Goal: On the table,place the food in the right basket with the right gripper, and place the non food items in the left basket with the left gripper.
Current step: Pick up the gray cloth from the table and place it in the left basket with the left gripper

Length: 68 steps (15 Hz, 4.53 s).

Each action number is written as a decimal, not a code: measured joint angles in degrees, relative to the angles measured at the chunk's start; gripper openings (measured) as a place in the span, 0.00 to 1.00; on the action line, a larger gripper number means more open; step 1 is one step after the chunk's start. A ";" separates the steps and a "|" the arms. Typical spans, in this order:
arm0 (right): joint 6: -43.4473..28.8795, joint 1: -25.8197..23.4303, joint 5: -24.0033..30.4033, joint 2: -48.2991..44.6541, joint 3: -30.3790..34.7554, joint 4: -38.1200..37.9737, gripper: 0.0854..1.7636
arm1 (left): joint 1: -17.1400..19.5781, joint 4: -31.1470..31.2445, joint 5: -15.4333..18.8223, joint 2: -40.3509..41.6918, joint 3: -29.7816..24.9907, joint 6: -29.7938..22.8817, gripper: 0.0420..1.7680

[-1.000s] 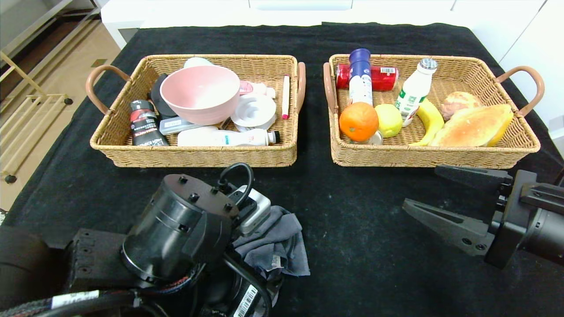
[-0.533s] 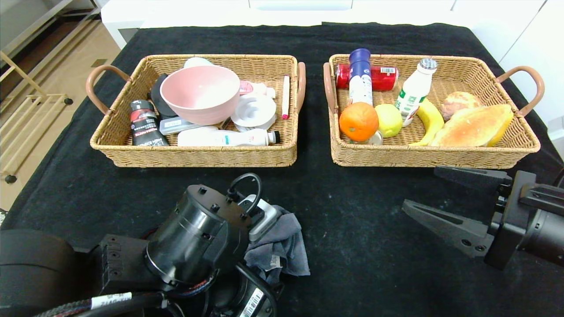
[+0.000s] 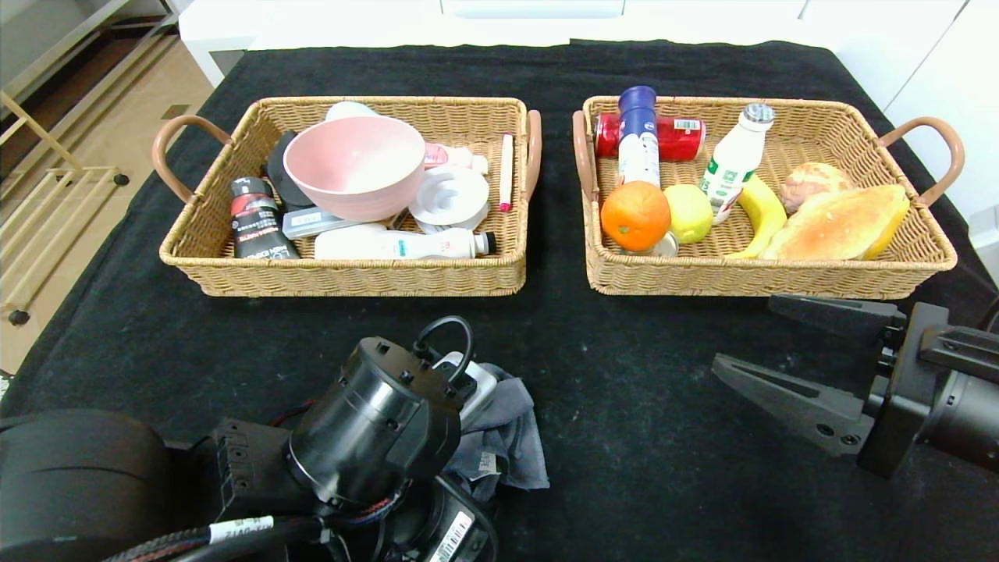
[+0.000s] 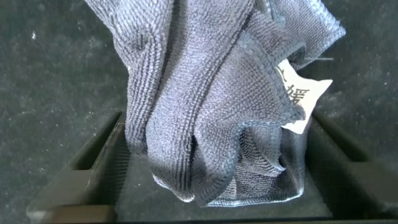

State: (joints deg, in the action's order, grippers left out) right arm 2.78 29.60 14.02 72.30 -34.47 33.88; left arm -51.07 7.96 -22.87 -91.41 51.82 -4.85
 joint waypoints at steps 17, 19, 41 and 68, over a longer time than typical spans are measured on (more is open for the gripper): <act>-0.02 -0.13 0.01 0.02 -0.06 0.00 0.97 | -0.04 -0.09 -0.02 -0.49 -0.12 -0.10 0.11; 0.02 -0.17 0.01 0.02 -0.02 -0.01 0.97 | -0.09 -0.06 -0.02 -0.52 -0.15 -0.10 0.11; 0.06 -0.26 0.01 0.29 0.09 -0.09 0.97 | 9.42 -7.41 0.00 11.73 3.27 -0.55 0.11; 0.06 -0.35 0.01 0.82 0.05 -0.06 0.97 | 50.21 -14.19 16.57 -2.08 24.92 4.01 0.11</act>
State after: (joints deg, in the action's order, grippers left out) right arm 2.84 29.25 14.03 73.12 -34.43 33.82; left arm -0.85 -6.23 -6.30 -93.49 76.74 -0.84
